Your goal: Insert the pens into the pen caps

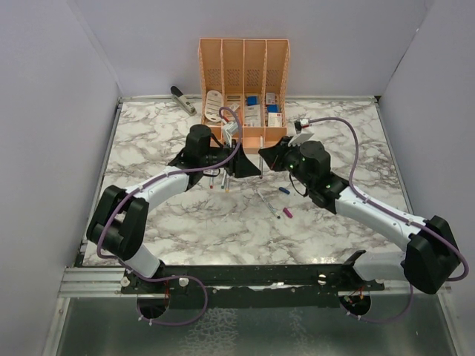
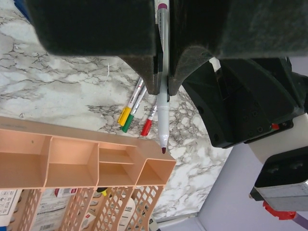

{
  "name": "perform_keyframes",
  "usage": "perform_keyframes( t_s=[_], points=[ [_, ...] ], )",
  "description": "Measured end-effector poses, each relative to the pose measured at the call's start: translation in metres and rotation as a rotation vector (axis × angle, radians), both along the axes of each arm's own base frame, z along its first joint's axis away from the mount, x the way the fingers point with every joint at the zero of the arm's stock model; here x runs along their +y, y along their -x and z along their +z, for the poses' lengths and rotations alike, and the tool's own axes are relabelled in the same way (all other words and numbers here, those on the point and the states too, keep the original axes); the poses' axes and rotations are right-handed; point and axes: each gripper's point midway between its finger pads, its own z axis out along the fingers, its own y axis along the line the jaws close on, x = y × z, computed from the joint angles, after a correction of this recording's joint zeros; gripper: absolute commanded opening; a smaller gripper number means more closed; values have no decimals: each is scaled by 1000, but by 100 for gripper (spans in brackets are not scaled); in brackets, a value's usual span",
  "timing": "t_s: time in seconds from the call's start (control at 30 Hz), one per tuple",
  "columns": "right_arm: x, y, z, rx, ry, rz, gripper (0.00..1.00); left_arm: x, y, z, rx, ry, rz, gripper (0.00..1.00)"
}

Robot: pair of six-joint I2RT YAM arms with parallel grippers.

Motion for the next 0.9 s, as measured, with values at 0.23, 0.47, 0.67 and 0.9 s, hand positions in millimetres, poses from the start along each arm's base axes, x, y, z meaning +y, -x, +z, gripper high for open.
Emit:
perform_keyframes(
  t_s=[0.23, 0.47, 0.67, 0.9],
  points=[
    [5, 5, -1, 11, -24, 32, 1, -1, 1, -1, 12, 0, -1, 47],
    [11, 6, 6, 1, -55, 58, 1, -7, -1, 0, 10, 3, -12, 47],
    [15, 7, 4, 10, -68, 75, 1, -9, -1, 3, 5, 8, -14, 45],
    [17, 8, 2, 17, -68, 82, 1, -10, -4, 4, 15, 13, 2, 0]
  ],
)
